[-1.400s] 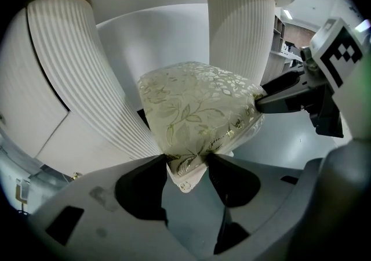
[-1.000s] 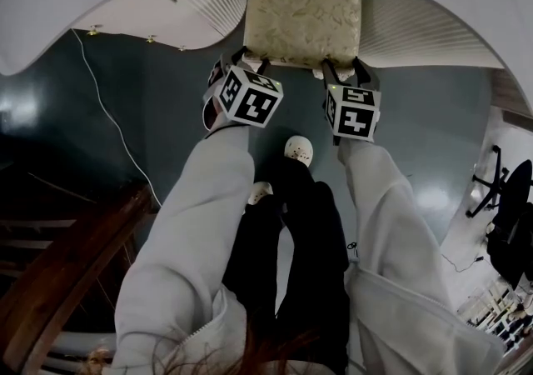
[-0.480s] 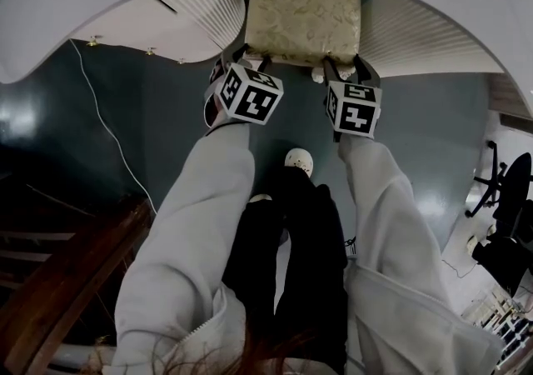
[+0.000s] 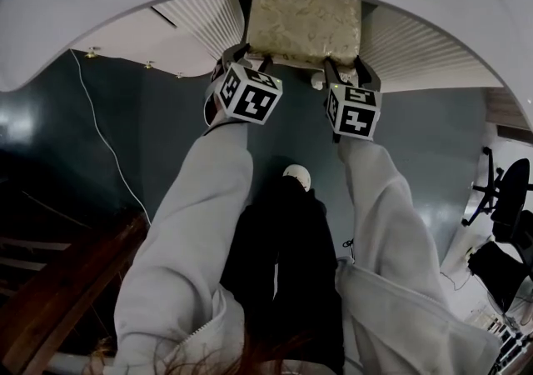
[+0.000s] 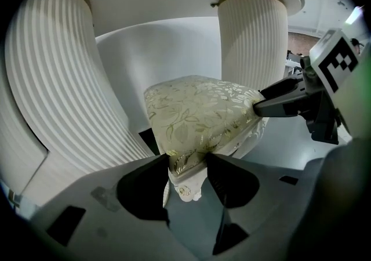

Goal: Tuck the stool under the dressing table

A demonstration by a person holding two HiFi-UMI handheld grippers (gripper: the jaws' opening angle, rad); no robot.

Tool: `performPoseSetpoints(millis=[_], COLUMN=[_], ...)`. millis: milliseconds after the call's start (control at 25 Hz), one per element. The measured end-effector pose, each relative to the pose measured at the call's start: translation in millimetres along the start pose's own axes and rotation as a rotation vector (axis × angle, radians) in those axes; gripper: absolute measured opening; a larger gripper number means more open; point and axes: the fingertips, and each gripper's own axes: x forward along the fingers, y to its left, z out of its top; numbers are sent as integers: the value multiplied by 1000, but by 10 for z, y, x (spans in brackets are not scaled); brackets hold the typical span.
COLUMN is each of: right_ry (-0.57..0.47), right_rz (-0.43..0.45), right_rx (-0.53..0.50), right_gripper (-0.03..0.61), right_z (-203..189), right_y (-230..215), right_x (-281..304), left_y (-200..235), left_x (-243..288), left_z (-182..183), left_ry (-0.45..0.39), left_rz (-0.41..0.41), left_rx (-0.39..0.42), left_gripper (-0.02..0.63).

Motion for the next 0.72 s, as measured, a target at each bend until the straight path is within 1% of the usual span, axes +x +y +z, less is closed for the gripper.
performPoseSetpoints(millis=[360,560,640,720], right_ry=[-43,-49,-65,-74], right_rz=[-9,-15,5,47], right_rx=[2,10,35,52], right_gripper=[307,308,312,318], right_z=[120,130,131,138], right_y=[-69,-84,-88,-93], right_x=[80,82,45,-6], left_y=[72,75,70,79], left_x=[84,96,87,69], left_z=[141,155,148,139], left_ry=[-25,-30,-25,-17], left_rz=[0,0,-4,-8], left_rx=[-10,-15,-27,-43], left_gripper=[201,201,201,201])
